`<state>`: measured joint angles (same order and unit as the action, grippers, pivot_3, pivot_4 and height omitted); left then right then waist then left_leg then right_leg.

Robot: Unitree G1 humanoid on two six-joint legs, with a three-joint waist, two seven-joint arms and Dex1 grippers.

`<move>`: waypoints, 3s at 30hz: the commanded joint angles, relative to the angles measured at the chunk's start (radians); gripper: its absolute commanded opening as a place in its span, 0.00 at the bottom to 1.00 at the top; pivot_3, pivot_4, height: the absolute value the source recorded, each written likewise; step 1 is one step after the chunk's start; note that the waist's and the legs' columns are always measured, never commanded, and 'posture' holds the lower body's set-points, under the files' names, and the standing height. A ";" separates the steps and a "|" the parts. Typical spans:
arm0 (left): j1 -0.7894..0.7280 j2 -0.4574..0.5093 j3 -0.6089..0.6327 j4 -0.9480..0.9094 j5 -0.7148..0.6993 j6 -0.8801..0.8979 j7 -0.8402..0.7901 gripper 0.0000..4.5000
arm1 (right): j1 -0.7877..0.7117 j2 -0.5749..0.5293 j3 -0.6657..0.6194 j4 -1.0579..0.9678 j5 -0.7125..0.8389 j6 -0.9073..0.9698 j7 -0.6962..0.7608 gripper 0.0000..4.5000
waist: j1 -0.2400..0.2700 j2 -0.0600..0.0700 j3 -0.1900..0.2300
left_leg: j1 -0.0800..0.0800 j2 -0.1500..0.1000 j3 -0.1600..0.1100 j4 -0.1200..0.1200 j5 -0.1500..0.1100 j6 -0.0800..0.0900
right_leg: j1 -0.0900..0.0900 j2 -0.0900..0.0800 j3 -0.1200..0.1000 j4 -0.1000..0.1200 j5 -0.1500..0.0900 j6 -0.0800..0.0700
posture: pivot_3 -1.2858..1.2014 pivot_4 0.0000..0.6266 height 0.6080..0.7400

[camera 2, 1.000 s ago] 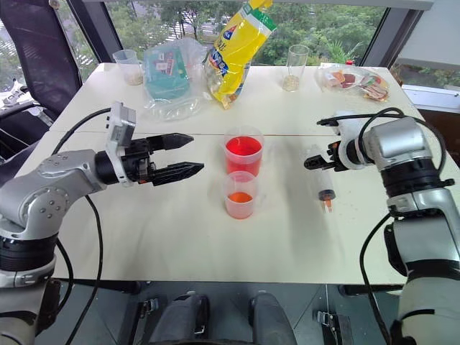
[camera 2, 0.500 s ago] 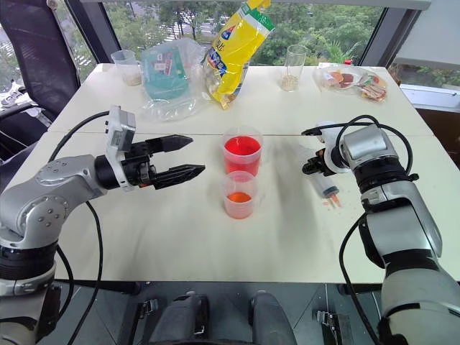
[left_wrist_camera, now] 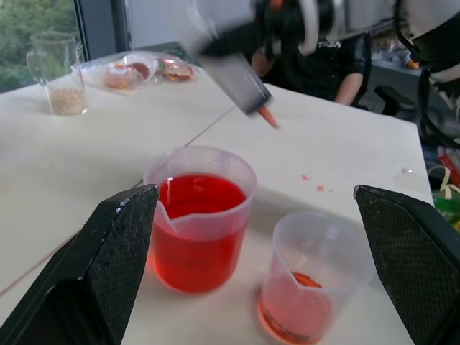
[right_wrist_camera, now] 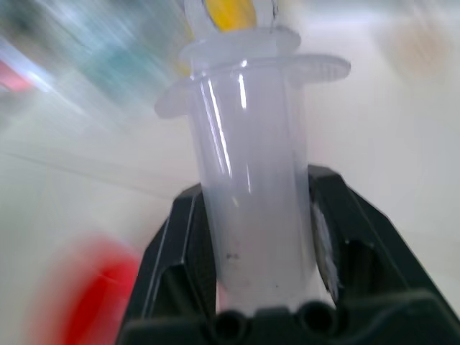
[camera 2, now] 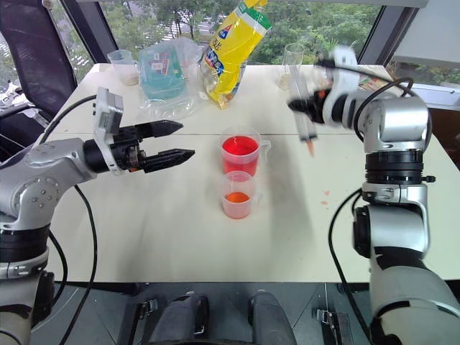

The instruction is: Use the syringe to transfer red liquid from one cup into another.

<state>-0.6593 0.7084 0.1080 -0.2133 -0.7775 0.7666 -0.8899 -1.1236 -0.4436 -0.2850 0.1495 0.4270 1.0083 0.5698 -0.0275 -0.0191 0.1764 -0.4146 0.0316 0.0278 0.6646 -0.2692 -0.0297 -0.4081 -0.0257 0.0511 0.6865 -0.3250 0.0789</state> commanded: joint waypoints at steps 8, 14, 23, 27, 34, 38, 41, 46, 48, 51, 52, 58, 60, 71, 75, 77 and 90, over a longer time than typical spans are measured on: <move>-0.115 -0.013 -0.022 0.092 0.052 -0.042 -0.064 1.00 | 0.248 0.270 0.031 -0.165 0.055 -0.473 -0.011 0.31 | 0.013 -0.001 -0.001 | -0.001 -0.001 0.000 0.001 0.000 0.000 | 0.001 -0.001 -0.001 -0.001 0.000 0.000 | 0.52 0.24 1.00; -0.214 -0.087 -0.033 0.181 0.082 -0.069 -0.064 1.00 | 0.373 0.297 0.110 -0.106 -0.005 -0.663 0.008 0.31 | 0.006 -0.001 0.000 | -0.001 -0.001 0.000 0.002 0.000 0.000 | 0.000 -0.001 -0.001 0.000 0.000 0.000 | 0.52 0.24 1.00; -0.384 -0.224 -0.078 0.356 0.135 -0.123 -0.096 1.00 | 0.446 0.303 0.201 -0.038 -0.073 -0.820 0.031 0.31 | 0.004 -0.001 0.000 | -0.001 -0.001 0.000 0.002 0.001 -0.002 | -0.001 0.000 -0.001 0.001 0.000 0.000 | 0.52 0.24 1.00; -0.430 -0.263 -0.103 0.428 0.171 -0.156 -0.123 1.00 | 0.452 0.304 0.218 -0.030 -0.078 -0.845 0.030 0.31 | 0.005 -0.001 0.000 | -0.001 -0.001 0.000 0.002 0.001 -0.002 | -0.001 0.000 -0.001 0.001 0.000 0.000 | 0.52 0.24 1.00; -0.477 -0.322 -0.115 0.540 0.210 -0.195 -0.155 1.00 | 0.460 0.299 0.235 -0.034 -0.080 -0.859 0.033 0.31 | 0.007 -0.001 0.000 | -0.001 -0.001 0.000 0.002 0.002 -0.003 | -0.001 0.000 -0.001 0.001 0.000 0.000 | 0.52 0.24 1.00; -0.497 -0.349 -0.126 0.588 0.233 -0.209 -0.175 1.00 | 0.463 0.296 0.242 -0.044 -0.078 -0.857 0.035 0.31 | 0.007 -0.001 0.000 | -0.001 -0.001 0.000 0.002 0.001 -0.003 | -0.001 0.000 -0.001 0.001 0.000 0.000 | 0.52 0.24 1.00; -0.516 -0.375 -0.125 0.626 0.241 -0.223 -0.187 1.00 | 0.464 0.293 0.247 -0.046 -0.081 -0.859 0.037 0.31 | 0.007 -0.001 0.000 | -0.001 -0.001 0.000 0.002 0.001 -0.003 | 0.000 0.000 -0.001 0.001 0.000 0.000 | 0.52 0.24 1.00; -0.542 -0.413 -0.119 0.675 0.253 -0.237 -0.198 0.71 | 0.472 0.292 0.254 -0.051 -0.085 -0.858 0.037 0.31 | 0.006 -0.001 0.000 | -0.001 -0.001 0.000 0.002 0.001 -0.002 | 0.000 0.000 -0.001 0.001 0.000 0.000 | 0.52 0.24 1.00; -0.548 -0.423 -0.116 0.688 0.259 -0.244 -0.199 0.49 | 0.474 0.291 0.256 -0.050 -0.087 -0.859 0.038 0.31 | 0.005 -0.001 0.000 | -0.001 -0.001 0.000 0.002 0.001 -0.002 | -0.001 0.000 -0.001 0.001 0.000 0.000 | 0.52 0.24 1.00; -0.558 -0.432 -0.104 0.704 0.263 -0.251 -0.194 0.17 | 0.479 0.288 0.262 -0.049 -0.090 -0.861 0.044 0.31 | 0.005 -0.001 0.000 | -0.001 -0.001 0.000 0.002 0.001 -0.002 | -0.001 0.000 -0.001 0.001 0.000 0.000 | 0.52 0.24 1.00; -0.563 -0.434 -0.099 0.708 0.266 -0.254 -0.192 0.05 | 0.482 0.287 0.264 -0.048 -0.090 -0.860 0.047 0.31 | 0.006 -0.001 0.000 | -0.001 -0.001 0.000 0.002 0.001 -0.002 | -0.001 0.000 -0.001 0.001 0.000 0.000 | 0.52 0.24 1.00; -0.591 -0.431 -0.078 0.715 0.282 -0.276 -0.180 0.01 | 0.493 0.285 0.278 -0.017 -0.095 -0.861 0.068 0.31 | 0.008 -0.001 0.000 | -0.001 -0.001 0.000 0.002 0.001 -0.002 | 0.000 0.000 -0.001 0.001 0.000 0.000 | 0.52 0.24 1.00; -0.600 -0.430 -0.072 0.720 0.286 -0.283 -0.174 0.01 | 0.494 0.285 0.283 -0.004 -0.098 -0.865 0.075 0.31 | 0.008 -0.001 0.000 | -0.001 -0.001 0.000 0.002 0.001 -0.002 | 0.000 0.000 -0.001 0.001 0.000 0.000 | 0.52 0.24 1.00; -0.653 -0.406 -0.021 0.744 0.292 -0.320 -0.134 0.01 | 0.523 0.283 0.304 0.043 -0.104 -0.873 0.108 0.31 | 0.007 -0.001 0.000 | -0.001 -0.001 0.000 0.002 0.001 -0.002 | -0.001 0.000 -0.001 0.002 0.000 0.000 | 0.52 0.24 1.00; -0.677 -0.395 -0.010 0.770 0.294 -0.339 -0.131 0.01 | 0.524 0.280 0.306 0.049 -0.104 -0.872 0.113 0.31 | 0.007 -0.001 0.000 | -0.001 -0.001 0.000 0.002 0.002 -0.003 | -0.001 0.000 -0.001 0.002 0.000 0.000 | 0.52 0.24 1.00; -0.686 -0.390 -0.008 0.777 0.295 -0.348 -0.132 0.01 | 0.525 0.279 0.308 0.046 -0.104 -0.870 0.114 0.31 | 0.007 -0.001 0.000 | -0.001 -0.001 0.000 0.002 0.002 -0.003 | -0.001 0.000 -0.001 0.002 0.000 0.000 | 0.52 0.24 1.00; -0.703 -0.393 -0.008 0.790 0.292 -0.371 -0.129 0.01 | 0.522 0.278 0.309 0.039 -0.101 -0.863 0.117 0.31 | 0.007 -0.001 0.000 | -0.001 -0.001 0.000 0.002 0.002 -0.003 | -0.001 0.000 -0.001 0.002 0.000 0.000 | 0.52 0.24 1.00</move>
<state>-1.2680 0.2881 0.0068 0.6373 -0.4649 0.4817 -1.0617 -0.6323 -0.1684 -0.0377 0.1832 0.3380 0.1233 0.6379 -0.0206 -0.0198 0.1759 -0.4152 0.0308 0.0277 0.6664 -0.2674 -0.0326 -0.4087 -0.0255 0.0502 0.6883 -0.3249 0.0791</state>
